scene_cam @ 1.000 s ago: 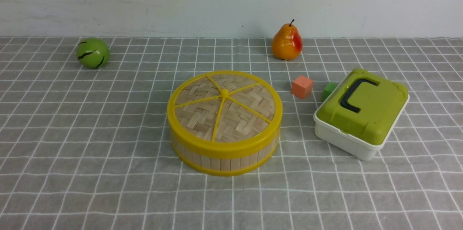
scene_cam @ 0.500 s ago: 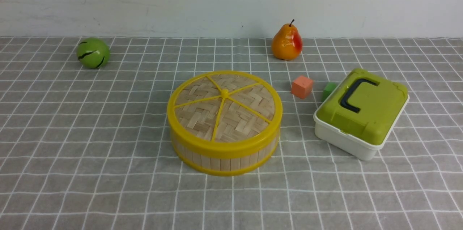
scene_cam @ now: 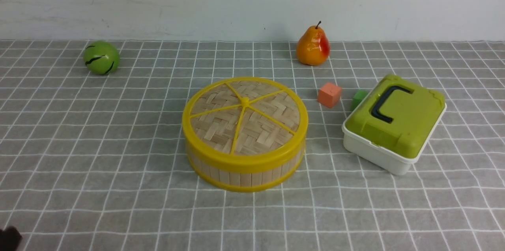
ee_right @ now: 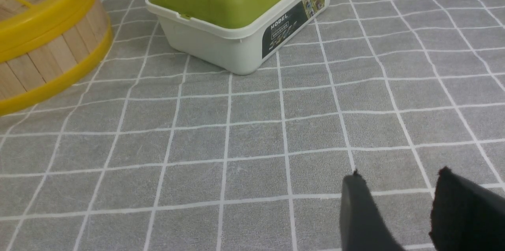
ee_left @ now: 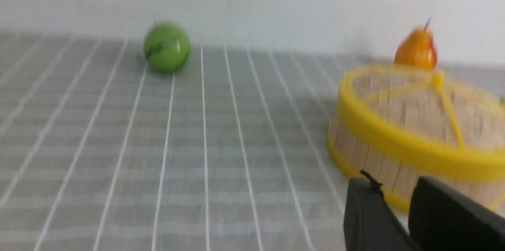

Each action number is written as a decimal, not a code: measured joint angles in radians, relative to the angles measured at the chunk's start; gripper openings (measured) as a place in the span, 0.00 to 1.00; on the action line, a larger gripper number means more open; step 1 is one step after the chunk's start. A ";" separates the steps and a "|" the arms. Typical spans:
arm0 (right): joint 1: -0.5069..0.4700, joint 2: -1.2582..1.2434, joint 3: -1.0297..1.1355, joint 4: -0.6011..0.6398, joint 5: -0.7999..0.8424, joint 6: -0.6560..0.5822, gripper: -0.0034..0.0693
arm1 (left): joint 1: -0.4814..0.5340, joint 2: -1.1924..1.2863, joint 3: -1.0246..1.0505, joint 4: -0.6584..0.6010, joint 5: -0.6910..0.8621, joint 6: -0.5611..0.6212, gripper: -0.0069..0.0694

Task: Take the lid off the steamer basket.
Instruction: Use the left arm to lift the lid of the steamer

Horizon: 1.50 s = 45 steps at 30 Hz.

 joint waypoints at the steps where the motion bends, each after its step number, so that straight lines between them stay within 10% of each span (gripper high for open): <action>1: 0.000 0.000 0.000 0.000 0.000 0.000 0.38 | 0.000 0.000 0.000 0.000 -0.088 0.000 0.31; 11: 0.000 0.000 0.000 0.000 0.000 0.000 0.38 | 0.000 0.000 0.000 -0.021 -0.640 0.000 0.31; 22: 0.000 0.000 0.000 0.000 0.000 0.000 0.38 | 0.000 0.000 -0.011 -0.108 -0.721 -0.179 0.32; 31: 0.000 0.000 0.000 0.000 0.000 0.000 0.38 | 0.000 0.105 -0.545 -0.100 -0.158 -0.037 0.17; 41: 0.000 0.000 0.000 0.000 0.000 0.000 0.38 | 0.000 0.550 -0.725 -0.130 0.073 0.129 0.07; 45: 0.000 0.000 0.000 0.000 0.000 0.000 0.38 | 0.000 0.782 -0.905 -0.209 0.465 0.115 0.07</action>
